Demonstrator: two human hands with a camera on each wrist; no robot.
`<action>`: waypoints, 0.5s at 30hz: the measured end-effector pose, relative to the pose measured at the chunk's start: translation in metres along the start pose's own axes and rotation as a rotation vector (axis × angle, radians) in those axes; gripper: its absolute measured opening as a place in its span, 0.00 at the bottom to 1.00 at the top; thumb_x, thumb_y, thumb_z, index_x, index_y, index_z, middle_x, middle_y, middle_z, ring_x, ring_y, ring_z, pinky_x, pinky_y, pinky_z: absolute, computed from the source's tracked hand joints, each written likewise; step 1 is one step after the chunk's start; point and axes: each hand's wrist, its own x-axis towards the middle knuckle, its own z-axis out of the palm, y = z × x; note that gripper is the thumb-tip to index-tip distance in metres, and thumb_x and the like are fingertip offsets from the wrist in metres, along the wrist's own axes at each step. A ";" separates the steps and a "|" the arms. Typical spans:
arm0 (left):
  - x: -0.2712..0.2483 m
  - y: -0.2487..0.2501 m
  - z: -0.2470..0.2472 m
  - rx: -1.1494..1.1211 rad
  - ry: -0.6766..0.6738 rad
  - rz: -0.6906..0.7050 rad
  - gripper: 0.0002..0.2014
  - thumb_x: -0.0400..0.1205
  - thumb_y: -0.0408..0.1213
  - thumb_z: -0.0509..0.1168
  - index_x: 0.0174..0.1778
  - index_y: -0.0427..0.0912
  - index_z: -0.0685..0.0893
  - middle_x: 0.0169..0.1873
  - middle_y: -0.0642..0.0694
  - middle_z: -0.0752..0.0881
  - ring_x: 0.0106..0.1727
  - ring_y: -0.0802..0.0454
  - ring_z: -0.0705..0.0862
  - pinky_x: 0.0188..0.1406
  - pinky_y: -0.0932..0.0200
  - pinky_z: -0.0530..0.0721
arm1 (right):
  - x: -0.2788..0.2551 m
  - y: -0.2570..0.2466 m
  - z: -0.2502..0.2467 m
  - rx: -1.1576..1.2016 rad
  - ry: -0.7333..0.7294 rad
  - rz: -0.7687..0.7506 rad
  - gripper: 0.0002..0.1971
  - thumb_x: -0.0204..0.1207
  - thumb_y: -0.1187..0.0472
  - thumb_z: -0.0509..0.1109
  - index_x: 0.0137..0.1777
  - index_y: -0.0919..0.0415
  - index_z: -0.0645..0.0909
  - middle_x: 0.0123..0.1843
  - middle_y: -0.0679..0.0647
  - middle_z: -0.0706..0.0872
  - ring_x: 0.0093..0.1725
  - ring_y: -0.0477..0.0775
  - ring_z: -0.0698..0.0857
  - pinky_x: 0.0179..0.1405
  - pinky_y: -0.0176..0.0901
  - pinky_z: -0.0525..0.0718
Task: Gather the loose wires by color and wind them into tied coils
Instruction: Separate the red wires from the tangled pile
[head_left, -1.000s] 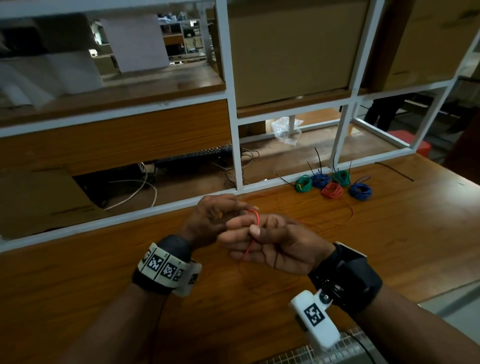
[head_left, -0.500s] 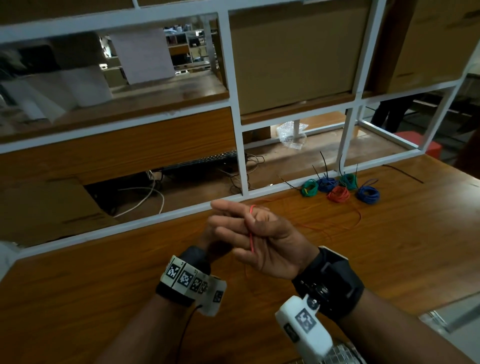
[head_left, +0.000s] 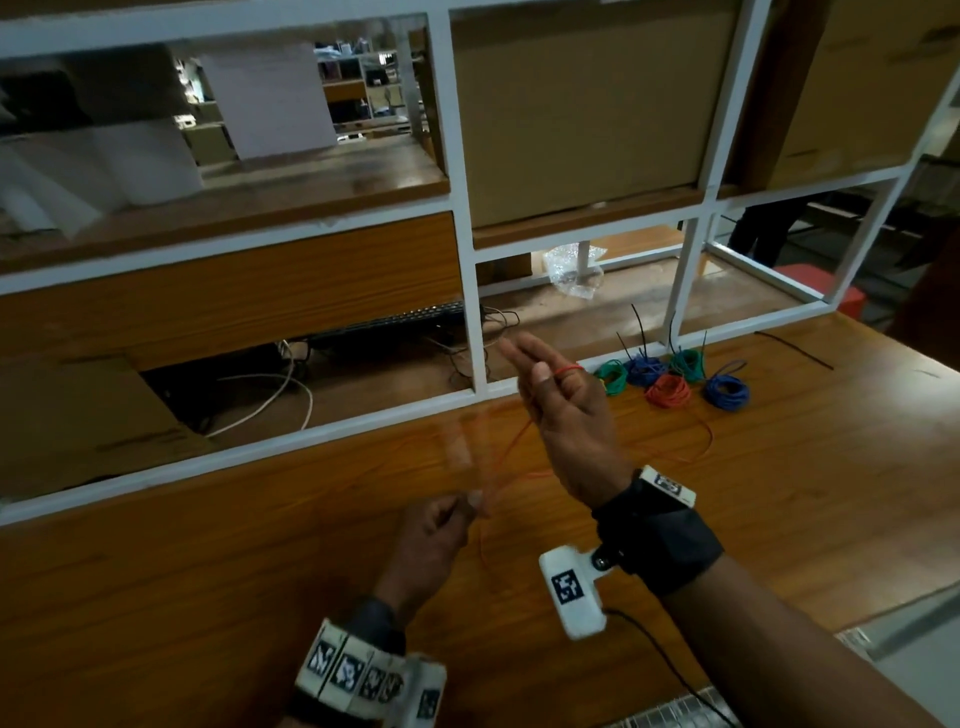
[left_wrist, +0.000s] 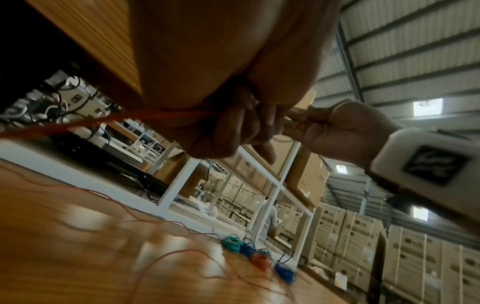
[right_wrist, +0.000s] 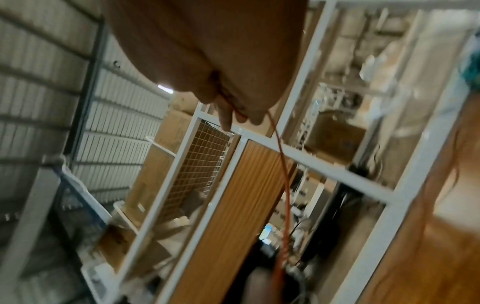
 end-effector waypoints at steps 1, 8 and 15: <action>-0.006 -0.003 -0.002 0.060 -0.015 -0.002 0.19 0.81 0.58 0.63 0.44 0.47 0.91 0.32 0.55 0.84 0.28 0.64 0.79 0.33 0.67 0.77 | 0.001 0.007 -0.001 -0.247 0.019 -0.016 0.18 0.92 0.59 0.58 0.74 0.36 0.78 0.79 0.52 0.82 0.79 0.45 0.77 0.80 0.49 0.76; -0.010 0.001 -0.078 0.387 0.048 0.136 0.07 0.78 0.54 0.68 0.46 0.61 0.89 0.43 0.65 0.89 0.44 0.60 0.87 0.40 0.58 0.88 | -0.013 0.053 -0.010 -0.901 -0.536 0.326 0.24 0.91 0.62 0.59 0.86 0.47 0.68 0.76 0.49 0.81 0.74 0.51 0.81 0.72 0.49 0.82; 0.028 0.047 -0.124 0.471 0.000 0.489 0.21 0.78 0.66 0.65 0.45 0.52 0.91 0.36 0.53 0.89 0.35 0.49 0.87 0.29 0.45 0.86 | -0.032 0.057 0.029 -0.443 -0.881 0.512 0.19 0.92 0.47 0.58 0.70 0.52 0.87 0.76 0.41 0.84 0.74 0.45 0.81 0.80 0.57 0.76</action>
